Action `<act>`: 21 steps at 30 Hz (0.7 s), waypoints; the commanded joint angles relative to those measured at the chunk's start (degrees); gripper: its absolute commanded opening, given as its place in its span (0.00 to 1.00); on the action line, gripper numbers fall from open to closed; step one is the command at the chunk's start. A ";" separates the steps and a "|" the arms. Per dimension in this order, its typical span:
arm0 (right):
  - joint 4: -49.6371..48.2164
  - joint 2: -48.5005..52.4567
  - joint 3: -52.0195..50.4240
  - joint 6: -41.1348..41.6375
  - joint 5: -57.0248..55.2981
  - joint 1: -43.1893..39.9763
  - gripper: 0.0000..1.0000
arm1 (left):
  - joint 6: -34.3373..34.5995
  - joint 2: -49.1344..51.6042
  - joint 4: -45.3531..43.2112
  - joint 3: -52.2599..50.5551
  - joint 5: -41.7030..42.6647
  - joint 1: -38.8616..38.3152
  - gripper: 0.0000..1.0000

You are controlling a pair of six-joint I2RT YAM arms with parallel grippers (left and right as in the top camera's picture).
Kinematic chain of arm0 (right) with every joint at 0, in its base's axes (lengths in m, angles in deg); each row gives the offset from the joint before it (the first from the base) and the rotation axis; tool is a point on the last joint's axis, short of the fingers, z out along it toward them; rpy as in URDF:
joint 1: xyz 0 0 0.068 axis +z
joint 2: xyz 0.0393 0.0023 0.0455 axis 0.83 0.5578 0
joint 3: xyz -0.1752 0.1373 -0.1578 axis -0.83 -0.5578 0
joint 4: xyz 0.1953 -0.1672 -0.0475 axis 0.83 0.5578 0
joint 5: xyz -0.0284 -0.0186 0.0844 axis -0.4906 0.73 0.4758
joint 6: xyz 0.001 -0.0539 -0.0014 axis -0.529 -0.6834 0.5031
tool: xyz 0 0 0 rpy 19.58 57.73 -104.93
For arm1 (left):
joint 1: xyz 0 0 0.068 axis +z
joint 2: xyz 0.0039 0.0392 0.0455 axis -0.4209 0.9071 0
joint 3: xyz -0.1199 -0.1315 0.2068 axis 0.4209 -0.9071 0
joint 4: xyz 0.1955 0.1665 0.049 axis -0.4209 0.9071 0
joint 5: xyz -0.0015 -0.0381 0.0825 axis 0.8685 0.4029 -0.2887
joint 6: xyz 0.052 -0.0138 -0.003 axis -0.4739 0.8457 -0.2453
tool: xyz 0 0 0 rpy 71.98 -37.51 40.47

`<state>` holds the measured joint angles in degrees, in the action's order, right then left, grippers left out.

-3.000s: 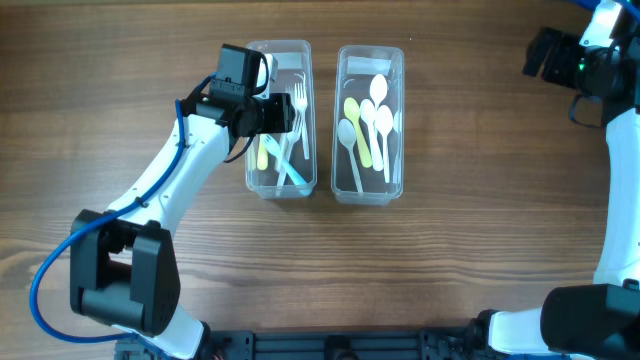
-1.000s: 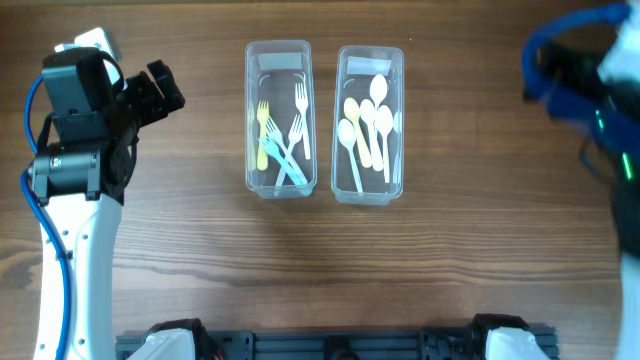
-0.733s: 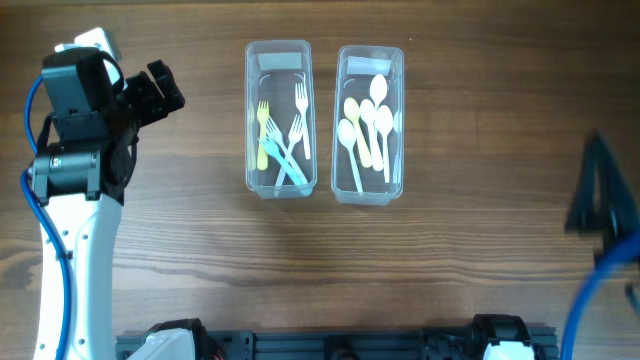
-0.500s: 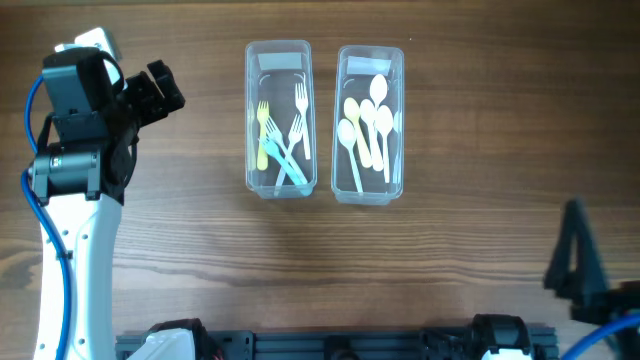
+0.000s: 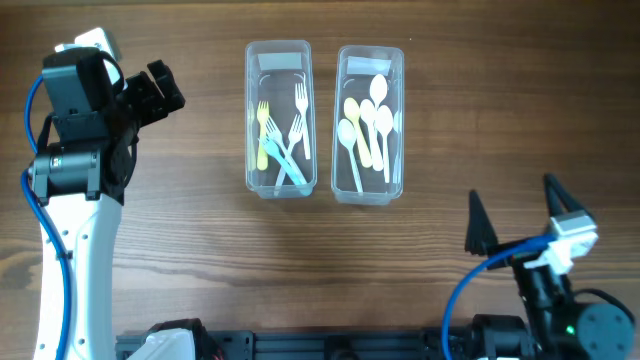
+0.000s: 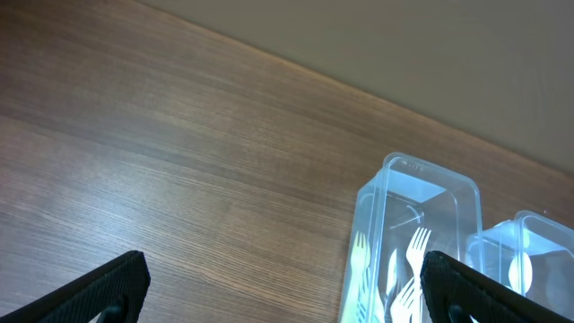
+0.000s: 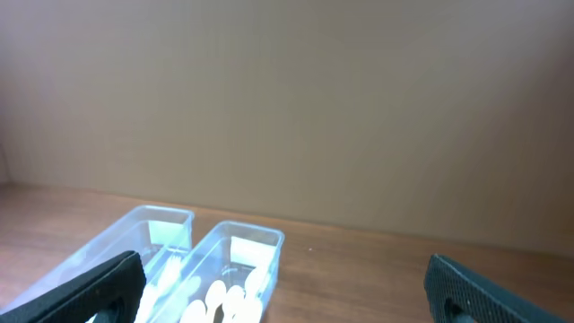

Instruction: Pack container

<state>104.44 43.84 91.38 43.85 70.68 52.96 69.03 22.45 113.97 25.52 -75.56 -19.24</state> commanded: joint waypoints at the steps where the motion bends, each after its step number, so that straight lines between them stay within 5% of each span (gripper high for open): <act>1: -4.22 -2.49 -6.23 -0.76 2.51 0.35 1.00 | 0.09 -0.09 -0.15 0.63 -0.57 0.37 1.00; 21: -17.62 -6.93 -24.46 2.67 -2.29 0.33 1.00 | 0.09 -0.09 -0.15 0.63 -0.55 0.37 1.00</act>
<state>87.61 37.85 68.32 44.81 70.16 52.96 69.03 22.45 113.97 25.52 -75.56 -19.24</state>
